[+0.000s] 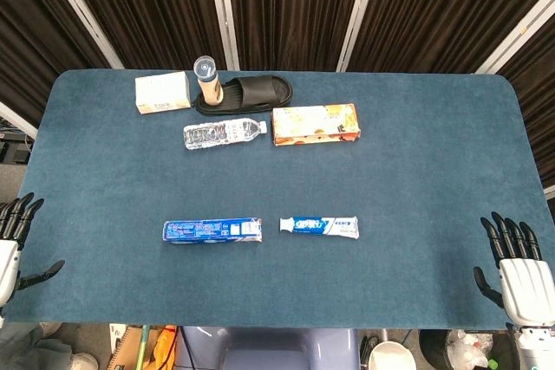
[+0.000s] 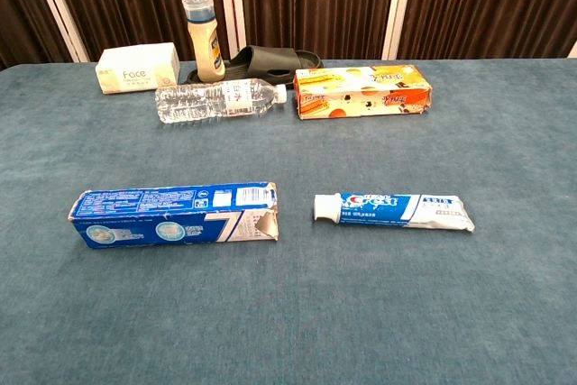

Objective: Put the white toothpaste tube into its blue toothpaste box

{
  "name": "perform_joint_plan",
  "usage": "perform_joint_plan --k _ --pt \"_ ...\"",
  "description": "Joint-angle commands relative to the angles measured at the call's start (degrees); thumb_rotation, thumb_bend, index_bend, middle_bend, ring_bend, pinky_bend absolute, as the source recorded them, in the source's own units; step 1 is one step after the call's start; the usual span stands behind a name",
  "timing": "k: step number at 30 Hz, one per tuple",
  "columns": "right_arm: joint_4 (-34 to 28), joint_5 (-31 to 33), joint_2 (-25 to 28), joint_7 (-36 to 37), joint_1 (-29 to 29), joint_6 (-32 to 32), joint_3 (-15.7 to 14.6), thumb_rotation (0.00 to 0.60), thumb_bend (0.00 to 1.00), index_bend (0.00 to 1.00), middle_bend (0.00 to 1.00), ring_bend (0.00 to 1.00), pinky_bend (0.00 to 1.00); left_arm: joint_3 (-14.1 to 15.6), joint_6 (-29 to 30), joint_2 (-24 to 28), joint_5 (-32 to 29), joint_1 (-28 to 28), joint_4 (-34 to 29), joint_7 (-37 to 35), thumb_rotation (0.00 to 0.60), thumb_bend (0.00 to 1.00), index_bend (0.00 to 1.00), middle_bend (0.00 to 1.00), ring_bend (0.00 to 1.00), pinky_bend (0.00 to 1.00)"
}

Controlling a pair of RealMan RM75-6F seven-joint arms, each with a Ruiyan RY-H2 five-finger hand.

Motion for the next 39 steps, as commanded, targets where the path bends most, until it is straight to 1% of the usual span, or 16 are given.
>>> perform_joint_plan --k 1,12,19,23,25,27,29,32,36,39 --pt "-0.1 -0.1 0.1 0.0 -0.1 0.1 -0.1 0.600 0.39 0.00 0.00 0.00 0.00 0.0 0.0 0.0 0.0 0.0 0.0 0.0 0.600 0.13 0.00 0.00 0.00 0.00" --pt "-0.2 -0.3 0.3 0.4 -0.1 0.1 -0.1 0.600 0.39 0.00 0.00 0.00 0.00 0.2 -0.1 0.1 0.1 0.0 -0.1 0.4 0.600 0.13 0.00 0.00 0.00 0.00" --pt "-0.3 -0.3 0.2 0.4 0.0 -0.1 -0.2 0.600 0.39 0.00 0.00 0.00 0.00 0.0 -2.4 0.5 -1.5 -0.7 -1.4 0.7 0.600 0.13 0.00 0.00 0.00 0.00" --pt "-0.4 -0.6 0.1 0.4 0.1 -0.3 -0.4 0.600 0.39 0.00 0.00 0.00 0.00 -0.9 -5.6 0.8 -3.3 -2.6 -3.4 2.4 0.600 0.13 0.01 0.00 0.01 0.08" --pt "-0.4 -0.8 0.1 0.4 0.2 -0.3 -0.4 0.600 0.39 0.00 0.00 0.00 0.00 -1.8 -8.2 0.9 -4.1 -4.5 -4.5 5.0 0.600 0.13 0.05 0.03 0.04 0.13" --pt "-0.5 -0.9 0.1 0.5 0.2 -0.2 -0.4 0.600 0.39 0.00 0.00 0.00 0.00 -2.7 -10.5 0.5 -5.1 -6.3 -5.5 7.8 0.600 0.12 0.11 0.09 0.10 0.20" --pt "-0.5 -0.9 0.2 0.6 0.2 -0.3 -0.4 0.600 0.39 0.00 0.00 0.00 0.00 -4.1 -13.4 -0.5 -6.9 -8.8 -7.4 11.3 0.600 0.12 0.14 0.14 0.16 0.26" --pt "-0.6 -0.7 0.2 0.9 0.3 -0.4 -0.4 0.600 0.39 0.00 0.00 0.00 0.00 -5.7 -17.1 -2.3 -10.1 -11.9 -9.6 16.2 0.600 0.12 0.15 0.19 0.20 0.30" --pt "-0.5 -0.5 0.1 1.4 0.3 -0.6 -0.3 0.600 0.39 0.00 0.00 0.00 0.00 -8.2 -21.4 -6.9 -14.8 -16.7 -10.7 23.1 0.600 0.12 0.16 0.23 0.24 0.33" --pt "-0.6 -0.6 0.2 1.9 0.4 -0.6 -0.4 0.600 0.39 0.00 0.00 0.00 0.00 -9.2 -23.6 -10.3 -18.2 -19.4 -11.3 26.7 0.600 0.12 0.17 0.25 0.25 0.34"
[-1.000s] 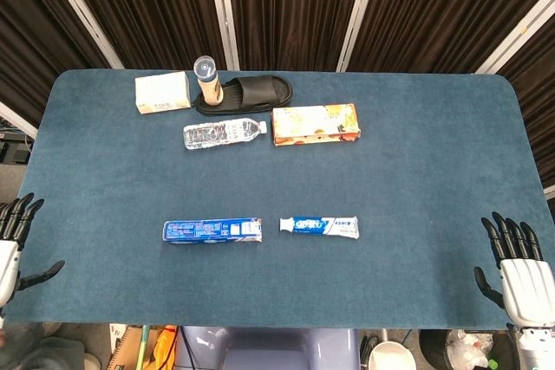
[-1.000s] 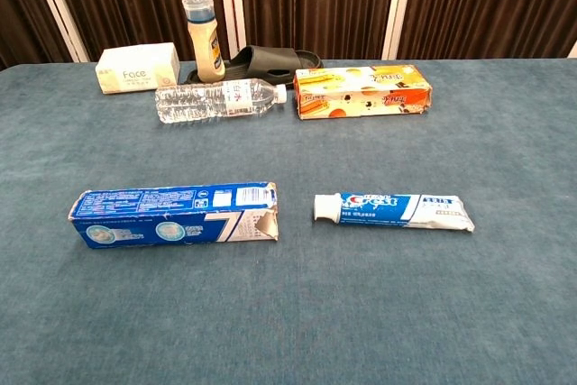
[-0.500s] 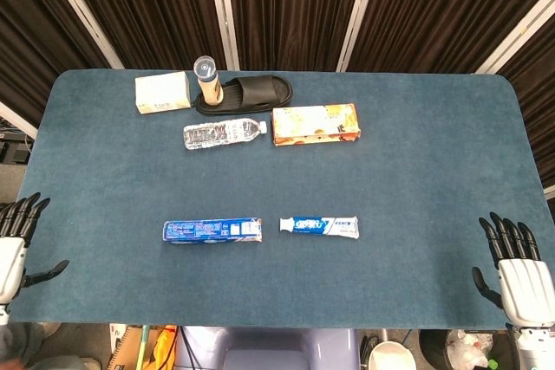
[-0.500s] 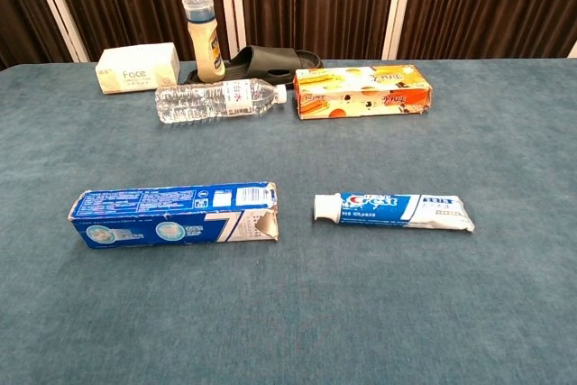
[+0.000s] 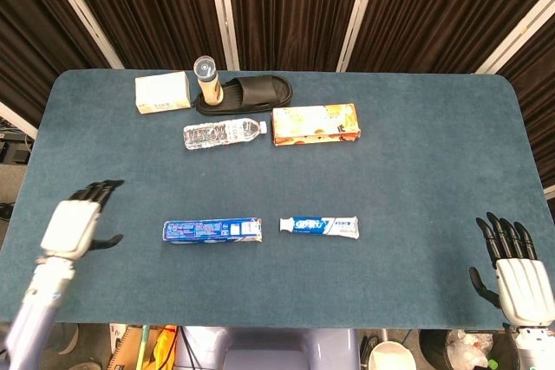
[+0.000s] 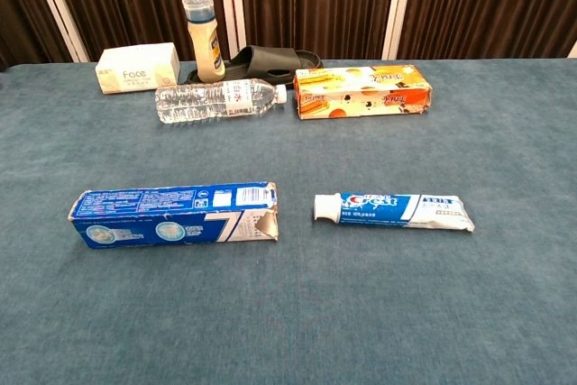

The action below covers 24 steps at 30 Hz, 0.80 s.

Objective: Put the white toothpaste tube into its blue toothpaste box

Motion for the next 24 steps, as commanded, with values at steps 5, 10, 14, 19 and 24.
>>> perform_joint_plan --k 5,10,14,19,24 --pt "-0.2 -0.7 0.2 0.7 0.0 0.2 -0.2 0.600 0.39 0.00 0.00 0.00 0.00 -2.9 -4.8 -10.6 -10.0 -7.5 -0.7 10.9 0.600 0.12 0.18 0.26 0.25 0.34" --pt "-0.1 -1.2 0.3 1.3 0.1 0.4 -0.4 0.600 0.39 0.00 0.00 0.00 0.00 -3.0 -5.0 -15.1 -15.4 -10.1 -1.5 15.8 0.600 0.12 0.18 0.26 0.25 0.34" --pt "-0.1 -1.1 0.3 1.7 0.1 0.5 -0.3 0.600 0.39 0.00 0.00 0.00 0.00 -2.6 -4.3 -17.4 -17.2 -11.5 -1.7 18.4 0.600 0.12 0.18 0.27 0.25 0.34" --pt "-0.3 -1.2 0.4 1.8 0.0 0.6 -0.3 0.600 0.39 0.00 0.00 0.00 0.00 -2.4 -4.0 -20.9 -19.1 -13.5 0.1 20.3 0.600 0.12 0.19 0.28 0.26 0.34" --pt "-0.3 -1.2 0.3 1.9 0.0 0.6 -0.4 0.600 0.39 0.00 0.00 0.00 0.00 -2.4 -4.2 -23.8 -20.6 -15.4 2.0 21.3 0.600 0.12 0.19 0.30 0.27 0.35"
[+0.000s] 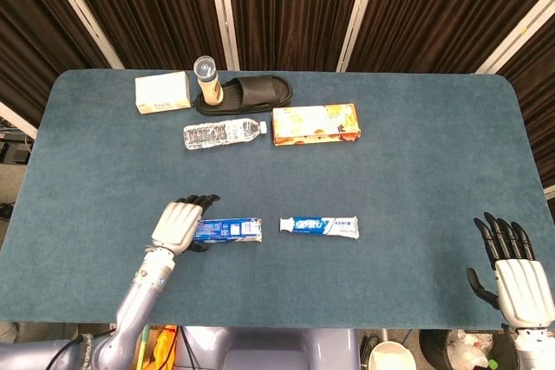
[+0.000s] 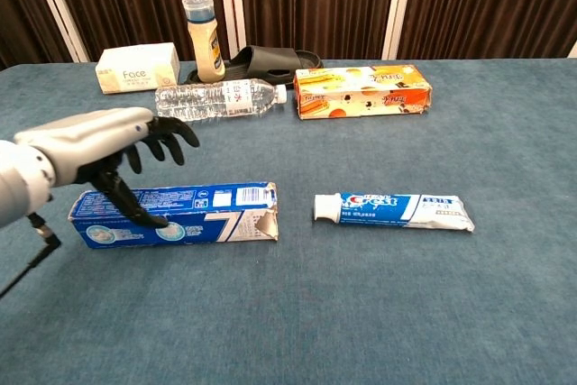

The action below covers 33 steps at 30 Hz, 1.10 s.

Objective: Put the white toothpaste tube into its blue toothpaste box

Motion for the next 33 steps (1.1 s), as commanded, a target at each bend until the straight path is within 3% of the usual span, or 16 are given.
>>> perform_joint_plan --k 1,11,17,20,27,33 --pt "0.0 0.1 0.0 0.1 0.0 0.1 0.0 0.600 0.39 0.00 0.00 0.00 0.00 0.2 -0.2 -1.8 -1.1 -1.2 1.3 0.9 0.600 0.12 0.19 0.31 0.27 0.36" --pt "0.0 0.4 0.3 1.0 -0.2 0.1 0.0 0.600 0.39 0.00 0.00 0.00 0.00 1.8 0.1 -6.4 -3.9 -2.8 6.4 2.4 0.600 0.17 0.26 0.39 0.38 0.44" --pt "-0.1 0.4 0.3 0.9 -0.1 0.0 0.0 0.600 0.39 0.00 0.00 0.00 0.00 2.5 0.8 -8.6 -3.4 -2.8 8.5 0.7 0.600 0.38 0.43 0.55 0.55 0.61" --pt "-0.1 0.5 0.3 1.0 -0.2 0.0 0.0 0.600 0.39 0.00 0.00 0.00 0.00 2.7 1.6 -8.9 -1.2 -2.6 8.9 -0.9 0.600 0.42 0.46 0.59 0.58 0.63" --pt "-0.2 0.7 0.5 1.0 -0.2 -0.2 -0.1 0.600 0.39 0.00 0.00 0.00 0.00 2.6 2.9 -6.3 3.0 -2.1 7.3 -4.2 0.600 0.43 0.48 0.61 0.59 0.64" --pt "-0.4 1.3 0.6 1.2 -0.3 -0.6 -0.1 0.600 0.39 0.00 0.00 0.00 0.00 2.6 4.3 0.8 7.0 -0.6 3.2 -7.7 0.600 0.43 0.48 0.61 0.59 0.63"
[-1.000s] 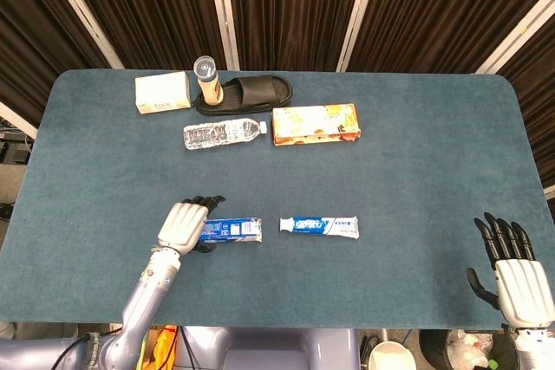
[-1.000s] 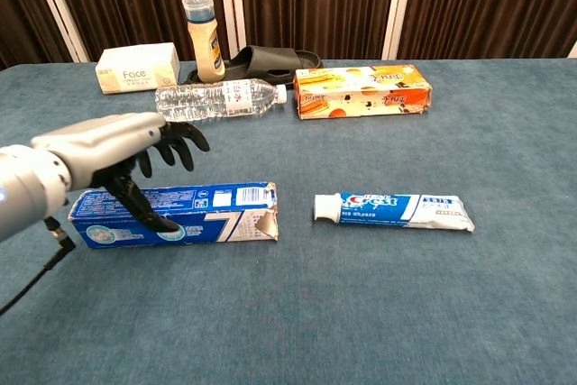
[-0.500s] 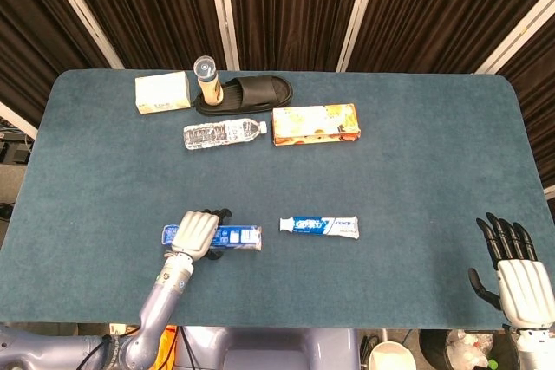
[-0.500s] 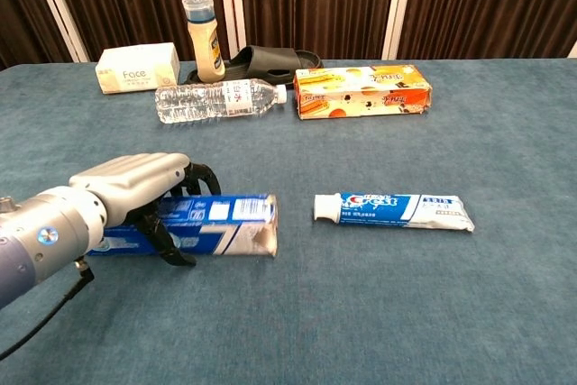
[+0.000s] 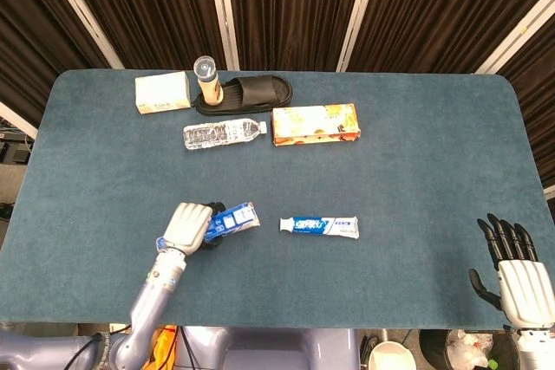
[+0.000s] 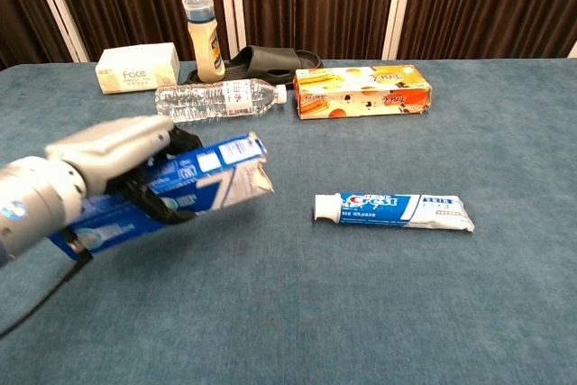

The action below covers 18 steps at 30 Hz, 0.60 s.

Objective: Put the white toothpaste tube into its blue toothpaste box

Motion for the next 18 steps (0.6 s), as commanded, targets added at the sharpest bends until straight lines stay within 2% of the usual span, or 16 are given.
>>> perform_joint_plan --k 1,5,11,18 --pt "0.0 0.4 0.1 0.4 0.0 -0.2 0.0 0.600 0.39 0.00 0.00 0.00 0.00 0.2 1.2 5.5 3.4 1.4 -3.0 -3.1 0.600 0.43 0.48 0.61 0.59 0.63" --pt "-0.6 1.0 0.2 0.4 0.3 -0.9 0.3 0.600 0.39 0.00 0.00 0.00 0.00 0.7 2.5 11.5 7.5 3.2 -5.0 -7.4 0.600 0.43 0.49 0.61 0.59 0.63" --pt "-1.6 3.0 1.3 -0.8 2.3 -3.9 1.8 0.600 0.39 0.00 0.00 0.00 0.00 1.6 4.4 20.6 14.0 6.2 -4.9 -18.1 0.600 0.43 0.49 0.61 0.59 0.63" --pt "-6.9 7.2 2.6 -6.1 9.9 -15.2 4.7 0.600 0.39 0.00 0.00 0.00 0.00 0.7 5.4 27.1 17.9 7.6 -2.8 -28.4 0.600 0.43 0.48 0.60 0.59 0.63"
